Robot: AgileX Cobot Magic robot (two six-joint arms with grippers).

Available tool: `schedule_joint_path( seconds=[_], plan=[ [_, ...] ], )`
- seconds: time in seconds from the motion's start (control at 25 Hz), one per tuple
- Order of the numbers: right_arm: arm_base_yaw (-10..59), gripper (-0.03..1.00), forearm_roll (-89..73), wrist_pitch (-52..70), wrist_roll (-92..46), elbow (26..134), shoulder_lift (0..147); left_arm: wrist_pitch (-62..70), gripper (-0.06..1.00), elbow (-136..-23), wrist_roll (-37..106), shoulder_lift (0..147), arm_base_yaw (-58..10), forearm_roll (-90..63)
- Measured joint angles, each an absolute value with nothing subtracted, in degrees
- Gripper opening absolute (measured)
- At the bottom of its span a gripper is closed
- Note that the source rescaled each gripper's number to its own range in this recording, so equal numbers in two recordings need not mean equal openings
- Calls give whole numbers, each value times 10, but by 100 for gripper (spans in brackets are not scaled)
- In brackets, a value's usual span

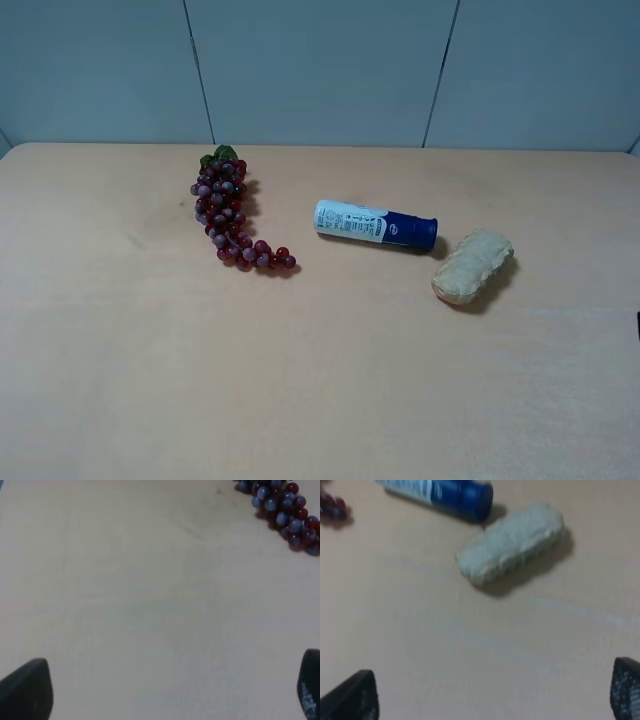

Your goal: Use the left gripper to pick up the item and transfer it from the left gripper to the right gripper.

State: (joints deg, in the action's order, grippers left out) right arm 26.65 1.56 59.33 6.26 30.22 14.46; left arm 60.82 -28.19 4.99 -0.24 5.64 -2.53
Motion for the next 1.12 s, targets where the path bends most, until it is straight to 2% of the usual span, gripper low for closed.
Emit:
schedule_joint_path(
  seconds=[0.28, 1.12],
  plan=[
    [267, 100, 33, 589, 57, 289, 14, 608, 96, -282, 50, -2, 56, -26],
    [267, 100, 31, 589, 57, 288, 7, 608, 96, -282, 50, -2, 56, -26]
  ],
)
